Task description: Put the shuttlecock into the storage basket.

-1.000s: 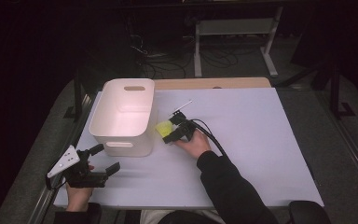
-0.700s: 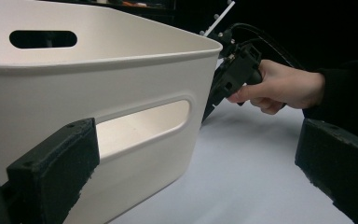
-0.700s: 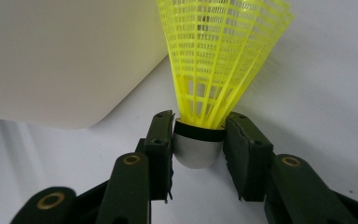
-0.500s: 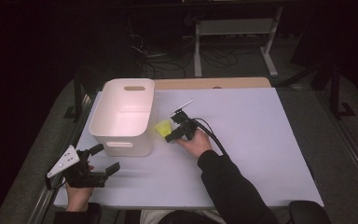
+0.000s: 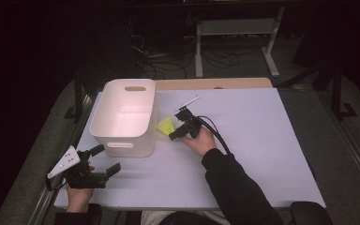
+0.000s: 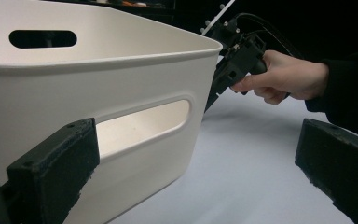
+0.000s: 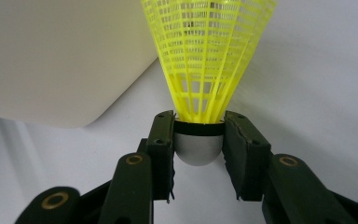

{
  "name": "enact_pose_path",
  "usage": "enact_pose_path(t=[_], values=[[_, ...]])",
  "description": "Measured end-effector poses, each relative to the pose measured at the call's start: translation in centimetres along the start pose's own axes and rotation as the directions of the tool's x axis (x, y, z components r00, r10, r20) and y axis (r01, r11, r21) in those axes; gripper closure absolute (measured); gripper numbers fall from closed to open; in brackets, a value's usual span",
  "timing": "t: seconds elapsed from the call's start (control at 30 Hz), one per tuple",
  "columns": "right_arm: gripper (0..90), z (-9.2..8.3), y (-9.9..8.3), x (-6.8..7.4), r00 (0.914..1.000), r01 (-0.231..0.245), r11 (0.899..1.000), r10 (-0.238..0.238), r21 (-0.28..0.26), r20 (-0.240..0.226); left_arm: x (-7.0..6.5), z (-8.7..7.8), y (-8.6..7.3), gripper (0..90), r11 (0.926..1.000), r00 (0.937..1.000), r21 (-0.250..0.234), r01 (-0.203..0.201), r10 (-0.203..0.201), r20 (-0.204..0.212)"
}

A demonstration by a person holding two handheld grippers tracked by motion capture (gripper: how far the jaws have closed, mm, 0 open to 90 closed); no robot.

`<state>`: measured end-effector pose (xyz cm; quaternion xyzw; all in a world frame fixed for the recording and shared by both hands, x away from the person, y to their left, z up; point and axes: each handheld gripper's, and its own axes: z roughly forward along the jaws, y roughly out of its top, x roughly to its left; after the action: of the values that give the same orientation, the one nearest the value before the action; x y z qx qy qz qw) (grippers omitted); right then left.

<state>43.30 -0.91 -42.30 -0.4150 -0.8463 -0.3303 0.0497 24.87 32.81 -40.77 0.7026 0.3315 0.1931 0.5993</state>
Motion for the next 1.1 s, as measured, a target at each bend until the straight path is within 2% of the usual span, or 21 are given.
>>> enact_pose_path(t=[0.4,0.5,0.77,1.1], values=[[63.6,-1.6,0.3,-0.5,0.9998,0.008,1.000,-0.008,-0.016,0.017,0.0,0.0,0.0,0.0,1.0000,1.0000,0.004,0.000,0.000,0.003],[63.6,-2.0,0.4,-0.5,0.9992,0.020,1.000,-0.020,-0.014,0.034,0.0,0.0,0.0,0.0,1.0000,1.0000,0.005,0.000,0.000,0.002],[63.6,-3.0,0.6,-0.8,0.9993,0.020,0.999,-0.019,-0.026,0.032,0.0,0.0,0.0,0.0,1.0000,1.0000,0.004,-0.001,0.001,0.000],[63.6,-4.8,1.6,-0.7,0.9979,0.054,0.997,-0.052,-0.047,0.038,0.0,0.0,0.0,0.0,1.0000,1.0000,0.005,-0.001,0.001,0.000]])
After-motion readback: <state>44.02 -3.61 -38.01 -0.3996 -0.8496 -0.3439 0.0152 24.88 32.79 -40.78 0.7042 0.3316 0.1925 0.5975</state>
